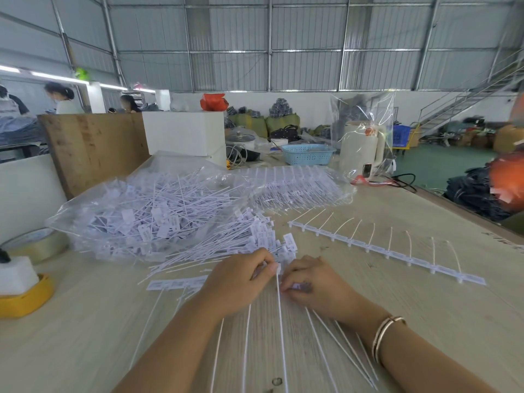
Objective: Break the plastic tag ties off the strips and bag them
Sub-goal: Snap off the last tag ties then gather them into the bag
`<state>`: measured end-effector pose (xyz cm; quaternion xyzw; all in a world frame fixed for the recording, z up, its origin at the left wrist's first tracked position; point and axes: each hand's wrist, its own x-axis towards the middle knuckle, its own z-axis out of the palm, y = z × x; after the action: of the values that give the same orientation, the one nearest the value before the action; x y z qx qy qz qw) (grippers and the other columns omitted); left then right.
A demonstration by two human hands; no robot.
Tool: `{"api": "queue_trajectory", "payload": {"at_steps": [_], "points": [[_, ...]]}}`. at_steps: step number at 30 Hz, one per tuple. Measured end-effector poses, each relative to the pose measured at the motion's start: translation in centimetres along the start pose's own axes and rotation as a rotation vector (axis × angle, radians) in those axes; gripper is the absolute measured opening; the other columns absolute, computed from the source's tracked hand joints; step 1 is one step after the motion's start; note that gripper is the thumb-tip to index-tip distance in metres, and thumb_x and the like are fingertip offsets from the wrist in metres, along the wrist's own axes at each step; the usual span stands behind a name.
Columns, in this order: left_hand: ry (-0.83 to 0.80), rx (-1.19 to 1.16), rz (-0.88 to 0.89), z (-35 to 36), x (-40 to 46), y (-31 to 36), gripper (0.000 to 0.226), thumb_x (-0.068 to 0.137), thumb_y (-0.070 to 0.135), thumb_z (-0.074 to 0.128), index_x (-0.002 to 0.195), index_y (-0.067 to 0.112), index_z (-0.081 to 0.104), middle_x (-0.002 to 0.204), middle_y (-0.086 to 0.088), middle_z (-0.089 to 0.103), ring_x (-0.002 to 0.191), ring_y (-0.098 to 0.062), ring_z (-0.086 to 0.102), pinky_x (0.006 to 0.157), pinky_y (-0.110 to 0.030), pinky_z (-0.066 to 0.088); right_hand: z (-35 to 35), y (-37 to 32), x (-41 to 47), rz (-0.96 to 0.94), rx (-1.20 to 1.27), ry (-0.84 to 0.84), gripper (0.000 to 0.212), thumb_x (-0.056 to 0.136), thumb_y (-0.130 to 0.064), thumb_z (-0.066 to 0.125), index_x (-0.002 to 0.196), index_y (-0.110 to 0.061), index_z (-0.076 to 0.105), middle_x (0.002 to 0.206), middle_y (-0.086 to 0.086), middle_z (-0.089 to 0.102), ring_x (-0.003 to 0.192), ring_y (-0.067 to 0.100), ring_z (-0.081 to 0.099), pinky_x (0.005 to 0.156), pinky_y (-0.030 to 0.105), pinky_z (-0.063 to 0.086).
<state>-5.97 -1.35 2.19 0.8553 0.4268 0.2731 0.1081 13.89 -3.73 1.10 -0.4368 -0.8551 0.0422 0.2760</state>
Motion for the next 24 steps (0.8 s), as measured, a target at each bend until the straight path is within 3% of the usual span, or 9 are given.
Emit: {"api": "queue_trajectory", "payload": {"at_steps": [2,5,9,12,16,21,24], "points": [[-0.033,-0.027,-0.043,0.1,0.1,-0.1,0.014,0.095,0.031,0.040,0.097,0.038,0.052,0.072,0.008,0.063,0.059,-0.003,0.052,0.057,-0.028,0.040,-0.5,0.7,-0.2,0.040,-0.061,0.007,0.011,0.083,-0.028,0.066,0.090,-0.030,0.074,0.097,-0.015,0.065,0.093,0.005,0.051,0.083,0.026,0.025],[-0.047,-0.083,-0.066,0.0,0.0,-0.3,0.027,0.090,0.015,0.041,0.095,0.040,0.050,0.078,0.014,0.058,0.059,0.001,0.048,0.055,-0.024,0.033,-1.3,1.7,-0.5,0.082,-0.122,-0.016,0.016,0.087,-0.035,0.062,0.089,-0.025,0.074,0.097,-0.016,0.064,0.095,0.008,0.050,0.085,0.028,0.026],[-0.053,-0.111,-0.054,0.0,0.1,-0.2,0.031,0.087,0.009,0.043,0.095,0.039,0.046,0.088,0.016,0.051,0.070,0.004,0.047,0.060,-0.021,0.036,-1.9,1.6,-0.8,0.109,0.003,0.127,0.026,0.089,-0.036,0.057,0.084,-0.019,0.075,0.089,-0.017,0.058,0.090,0.006,0.054,0.089,0.036,0.037],[-0.040,-0.138,-0.018,0.1,0.1,0.3,0.032,0.088,0.006,0.044,0.099,0.036,0.044,0.093,0.016,0.050,0.074,0.002,0.048,0.060,-0.014,0.037,-1.8,0.0,-0.5,0.081,0.063,0.219,0.019,0.089,-0.034,0.058,0.097,-0.021,0.071,0.091,-0.011,0.061,0.086,0.007,0.057,0.082,0.037,0.043],[0.008,-0.159,0.025,0.7,0.1,1.0,0.029,0.087,0.008,0.049,0.099,0.033,0.040,0.083,0.014,0.046,0.064,0.007,0.044,0.059,-0.010,0.036,-0.9,-2.3,0.1,0.035,0.076,0.196,0.031,0.083,-0.040,0.059,0.108,-0.023,0.061,0.093,-0.018,0.058,0.084,0.001,0.054,0.080,0.033,0.044],[0.030,-0.136,0.003,0.7,0.3,0.8,0.021,0.091,0.023,0.052,0.105,0.037,0.044,0.091,0.020,0.050,0.069,0.007,0.048,0.058,-0.012,0.032,-1.0,-1.6,0.0,0.071,0.015,0.199,0.029,0.081,-0.023,0.066,0.109,-0.022,0.061,0.092,-0.023,0.053,0.081,-0.004,0.047,0.083,0.035,0.041],[0.020,-0.024,-0.004,0.7,0.2,0.5,0.009,0.093,0.037,0.049,0.100,0.035,0.055,0.076,0.019,0.055,0.065,0.003,0.052,0.056,-0.016,0.032,-1.1,-1.1,-0.2,0.070,0.000,0.186,0.025,0.082,-0.022,0.065,0.107,-0.024,0.062,0.089,-0.023,0.052,0.079,-0.005,0.047,0.081,0.029,0.038]]}}
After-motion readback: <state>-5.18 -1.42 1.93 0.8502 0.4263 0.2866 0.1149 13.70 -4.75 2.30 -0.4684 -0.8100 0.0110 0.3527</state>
